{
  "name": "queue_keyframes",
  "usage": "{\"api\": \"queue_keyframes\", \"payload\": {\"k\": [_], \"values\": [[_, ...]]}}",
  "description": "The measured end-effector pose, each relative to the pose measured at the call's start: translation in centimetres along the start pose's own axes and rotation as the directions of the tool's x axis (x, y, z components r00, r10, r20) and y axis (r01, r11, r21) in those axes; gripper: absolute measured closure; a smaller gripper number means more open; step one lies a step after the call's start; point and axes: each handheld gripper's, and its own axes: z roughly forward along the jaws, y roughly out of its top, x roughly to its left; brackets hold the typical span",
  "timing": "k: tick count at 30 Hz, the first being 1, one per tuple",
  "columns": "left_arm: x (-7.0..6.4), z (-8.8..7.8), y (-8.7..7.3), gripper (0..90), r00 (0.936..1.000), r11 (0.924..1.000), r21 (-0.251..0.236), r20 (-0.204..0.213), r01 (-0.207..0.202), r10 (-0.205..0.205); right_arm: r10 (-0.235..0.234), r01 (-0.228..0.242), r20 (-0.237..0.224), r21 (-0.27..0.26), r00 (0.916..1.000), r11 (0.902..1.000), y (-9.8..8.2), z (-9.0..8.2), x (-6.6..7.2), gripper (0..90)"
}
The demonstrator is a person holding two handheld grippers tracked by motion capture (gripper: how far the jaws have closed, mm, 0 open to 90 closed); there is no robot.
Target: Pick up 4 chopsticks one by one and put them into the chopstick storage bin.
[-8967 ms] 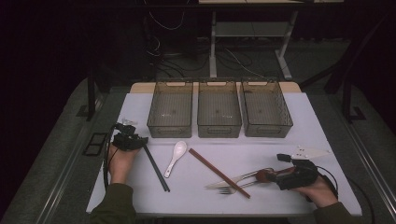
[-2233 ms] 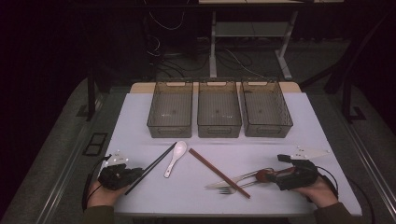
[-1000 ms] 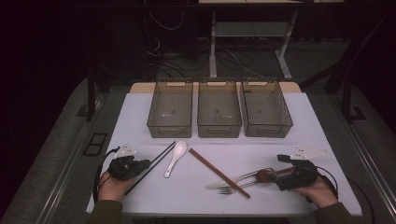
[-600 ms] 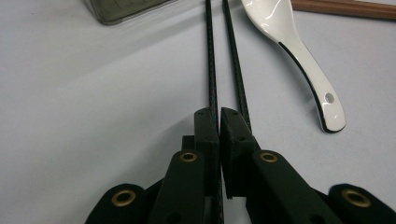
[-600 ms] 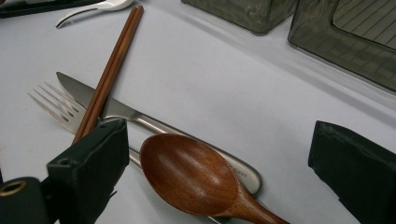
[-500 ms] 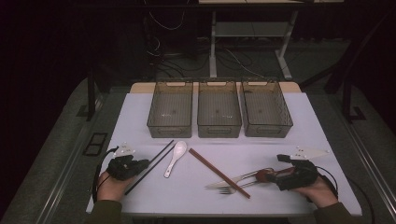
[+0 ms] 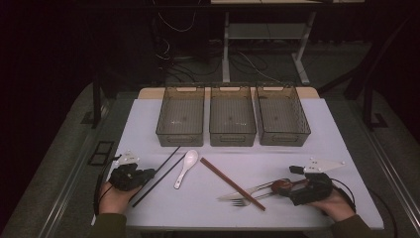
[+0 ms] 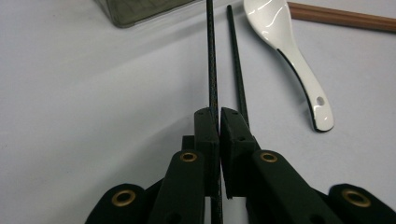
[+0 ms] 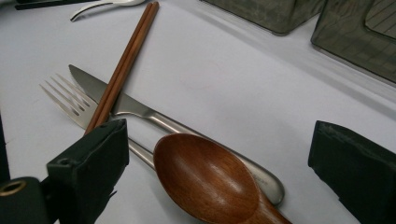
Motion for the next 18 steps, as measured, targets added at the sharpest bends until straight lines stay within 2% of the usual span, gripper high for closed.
{"api": "queue_keyframes", "payload": {"k": [12,18], "values": [[-0.7,-0.6,0.7,85.4,0.9995,0.9998,-0.010,0.027,-0.019,0.019,0.006,-0.006,0.007,-0.004,1.0000,1.0000,0.0,-0.1,-0.1,5.0],[-1.6,-0.6,1.3,85.4,0.9979,0.9983,-0.044,0.051,-0.037,0.039,0.007,-0.007,0.007,-0.005,1.0000,1.0000,0.0,-0.1,-0.1,5.0]]}}
